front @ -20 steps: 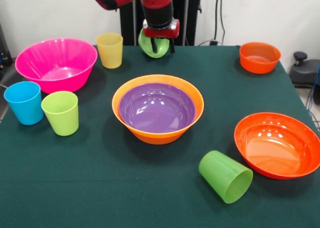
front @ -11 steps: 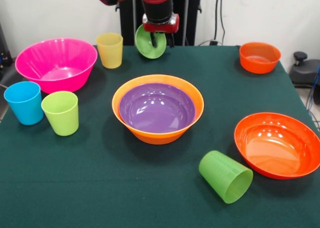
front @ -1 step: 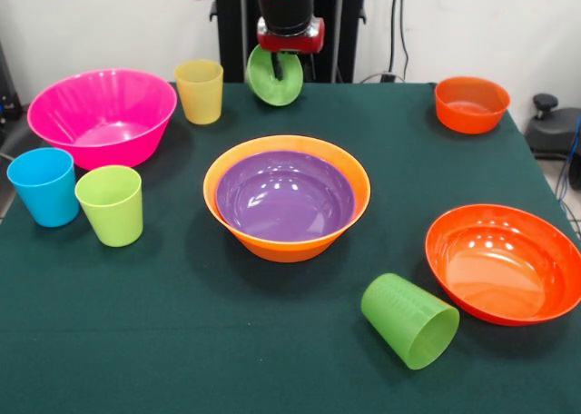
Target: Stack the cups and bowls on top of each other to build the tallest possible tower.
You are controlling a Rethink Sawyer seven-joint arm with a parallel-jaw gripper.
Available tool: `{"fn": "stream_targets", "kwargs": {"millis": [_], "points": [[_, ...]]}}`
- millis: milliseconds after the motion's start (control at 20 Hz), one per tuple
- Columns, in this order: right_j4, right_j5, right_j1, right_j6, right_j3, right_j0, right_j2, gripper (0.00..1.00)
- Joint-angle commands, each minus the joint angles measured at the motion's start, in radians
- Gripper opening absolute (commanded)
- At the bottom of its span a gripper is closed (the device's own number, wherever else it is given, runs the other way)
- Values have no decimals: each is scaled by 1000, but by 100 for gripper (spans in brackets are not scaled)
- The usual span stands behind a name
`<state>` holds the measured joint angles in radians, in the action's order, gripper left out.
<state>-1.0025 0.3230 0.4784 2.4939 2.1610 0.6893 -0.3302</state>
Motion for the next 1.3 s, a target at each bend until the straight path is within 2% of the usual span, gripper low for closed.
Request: {"fn": "stream_targets", "kwargs": {"millis": [50,300,950,1300], "points": [[-4,91,-20,-188,-35,-8,-89,100],[-22,80,-38,-189,-48,-3,-81,100],[-93,82,-133,-296,-90,124,-93,100],[-180,45,-108,-254,-39,139,-49,100]]}}
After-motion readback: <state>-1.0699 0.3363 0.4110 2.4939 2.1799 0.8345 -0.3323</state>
